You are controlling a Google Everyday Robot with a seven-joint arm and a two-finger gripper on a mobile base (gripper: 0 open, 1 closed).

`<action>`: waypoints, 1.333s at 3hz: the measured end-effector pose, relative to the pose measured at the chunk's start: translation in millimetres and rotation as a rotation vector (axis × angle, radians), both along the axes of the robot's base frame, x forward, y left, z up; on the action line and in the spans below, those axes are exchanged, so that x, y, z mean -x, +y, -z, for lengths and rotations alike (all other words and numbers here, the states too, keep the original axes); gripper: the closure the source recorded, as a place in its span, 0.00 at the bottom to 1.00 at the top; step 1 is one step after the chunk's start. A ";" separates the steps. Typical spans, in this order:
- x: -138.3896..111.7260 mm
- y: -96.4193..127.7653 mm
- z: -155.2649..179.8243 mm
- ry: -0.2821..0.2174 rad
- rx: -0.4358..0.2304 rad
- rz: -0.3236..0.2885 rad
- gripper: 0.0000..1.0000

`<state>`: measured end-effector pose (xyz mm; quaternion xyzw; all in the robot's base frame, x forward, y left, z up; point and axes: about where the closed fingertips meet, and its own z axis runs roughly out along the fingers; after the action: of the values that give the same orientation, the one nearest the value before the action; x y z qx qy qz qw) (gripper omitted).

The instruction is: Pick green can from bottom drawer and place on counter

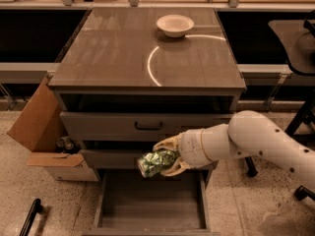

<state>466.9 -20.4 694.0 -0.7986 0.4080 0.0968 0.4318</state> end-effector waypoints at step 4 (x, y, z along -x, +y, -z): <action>-57.1 -45.7 -174.4 -0.032 -0.033 0.092 1.00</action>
Offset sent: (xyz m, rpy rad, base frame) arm 0.0619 -0.0795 0.2245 0.0190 0.0425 -0.2060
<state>524.1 -66.1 868.4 -0.7732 0.4357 0.0705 0.4554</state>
